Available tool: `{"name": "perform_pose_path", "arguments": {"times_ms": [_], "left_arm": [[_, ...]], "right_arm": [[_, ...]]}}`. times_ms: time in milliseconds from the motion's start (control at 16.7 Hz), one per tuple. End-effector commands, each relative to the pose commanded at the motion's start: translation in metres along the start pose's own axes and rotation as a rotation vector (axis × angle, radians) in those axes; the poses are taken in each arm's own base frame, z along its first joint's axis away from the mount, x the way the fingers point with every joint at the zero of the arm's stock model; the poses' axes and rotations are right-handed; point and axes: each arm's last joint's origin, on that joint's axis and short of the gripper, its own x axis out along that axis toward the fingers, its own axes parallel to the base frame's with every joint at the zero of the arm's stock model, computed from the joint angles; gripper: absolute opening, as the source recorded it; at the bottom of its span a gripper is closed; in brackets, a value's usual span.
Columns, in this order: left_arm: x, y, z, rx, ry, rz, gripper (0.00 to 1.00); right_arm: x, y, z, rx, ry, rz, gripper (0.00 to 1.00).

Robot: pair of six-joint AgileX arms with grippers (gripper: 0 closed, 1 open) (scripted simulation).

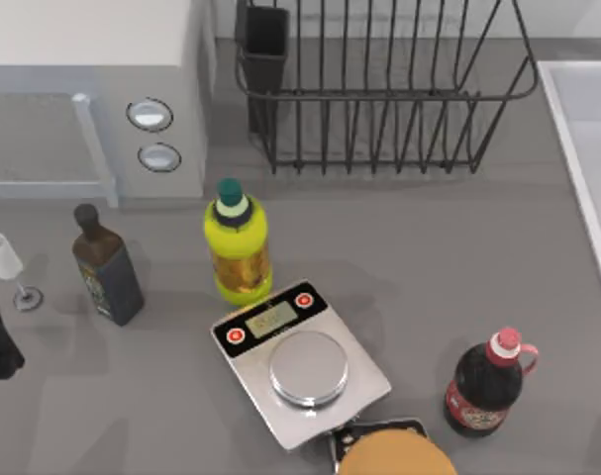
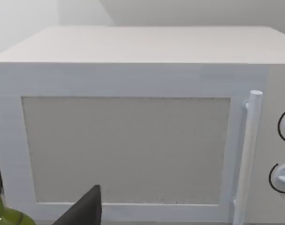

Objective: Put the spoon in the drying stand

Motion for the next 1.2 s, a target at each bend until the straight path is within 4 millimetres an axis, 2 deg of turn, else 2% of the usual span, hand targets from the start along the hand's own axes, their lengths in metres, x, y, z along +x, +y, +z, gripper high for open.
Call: {"name": "perform_pose_path", "arguments": {"times_ms": [240, 660, 780, 1200], "left_arm": [[0.000, 0.000, 0.000, 0.000, 0.000, 0.000, 1.00], [0.000, 0.000, 0.000, 0.000, 0.000, 0.000, 1.00], [0.000, 0.000, 0.000, 0.000, 0.000, 0.000, 1.00], [0.000, 0.000, 0.000, 0.000, 0.000, 0.000, 1.00]], "right_arm": [[0.003, -0.018, 0.007, 0.003, 0.085, 0.050, 1.00], [0.008, -0.018, 0.008, 0.001, 0.088, 0.052, 1.00], [0.022, -0.018, 0.008, 0.003, 0.092, 0.054, 1.00], [0.094, -0.015, 0.002, 0.003, 0.083, 0.048, 1.00]]}}
